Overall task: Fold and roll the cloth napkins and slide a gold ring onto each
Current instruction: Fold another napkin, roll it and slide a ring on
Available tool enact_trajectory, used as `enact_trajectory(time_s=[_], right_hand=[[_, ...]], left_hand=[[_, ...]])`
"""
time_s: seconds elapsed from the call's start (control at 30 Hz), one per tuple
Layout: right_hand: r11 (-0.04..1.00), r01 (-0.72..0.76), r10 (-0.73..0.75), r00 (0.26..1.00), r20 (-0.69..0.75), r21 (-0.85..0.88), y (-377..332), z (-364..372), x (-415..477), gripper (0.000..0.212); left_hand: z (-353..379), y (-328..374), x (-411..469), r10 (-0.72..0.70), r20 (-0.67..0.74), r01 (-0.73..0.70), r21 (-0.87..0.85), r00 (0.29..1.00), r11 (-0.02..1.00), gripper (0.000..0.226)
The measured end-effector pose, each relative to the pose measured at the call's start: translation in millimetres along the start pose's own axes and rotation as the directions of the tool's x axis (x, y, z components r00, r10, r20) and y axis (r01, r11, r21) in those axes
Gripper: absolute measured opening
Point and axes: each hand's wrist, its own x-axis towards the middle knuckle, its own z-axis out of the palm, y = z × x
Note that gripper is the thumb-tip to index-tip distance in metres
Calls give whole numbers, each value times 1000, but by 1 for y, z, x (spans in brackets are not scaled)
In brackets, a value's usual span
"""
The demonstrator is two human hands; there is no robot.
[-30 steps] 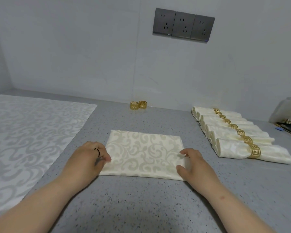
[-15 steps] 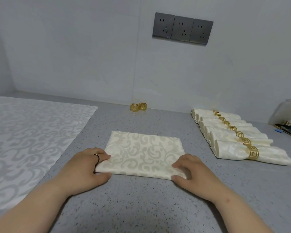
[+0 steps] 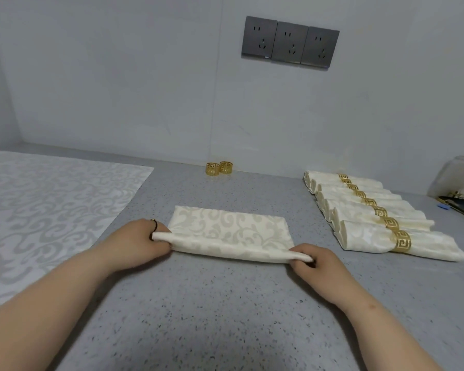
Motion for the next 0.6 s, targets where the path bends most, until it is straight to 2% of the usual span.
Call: enact_trajectory(time_s=[0.03,0.13,0.27,0.5,0.6], right_hand=[[998,-26,26,1000,-13,49,0,-1,1,25],[987,-82,89,995,-44,142,1,-2,4,19],[959,-161,182,981,-72,233,-2,-2,10,16],[940,-312,310,950,35,141,-9,-8,35,8],[936,-322,327,945,-13,142,-9,-4,40,12]], left_hand=[[-2,1,3,-18,18,19,-75,1000,997,9],[2,-3,7,-62,-59,47,-230,996,972,23],[7,-4,5,-96,-116,61,-273,989,960,34],[12,-10,12,-124,-167,70,-298,978,952,47],[13,-10,14,-154,-189,90,-310,970,946,48]])
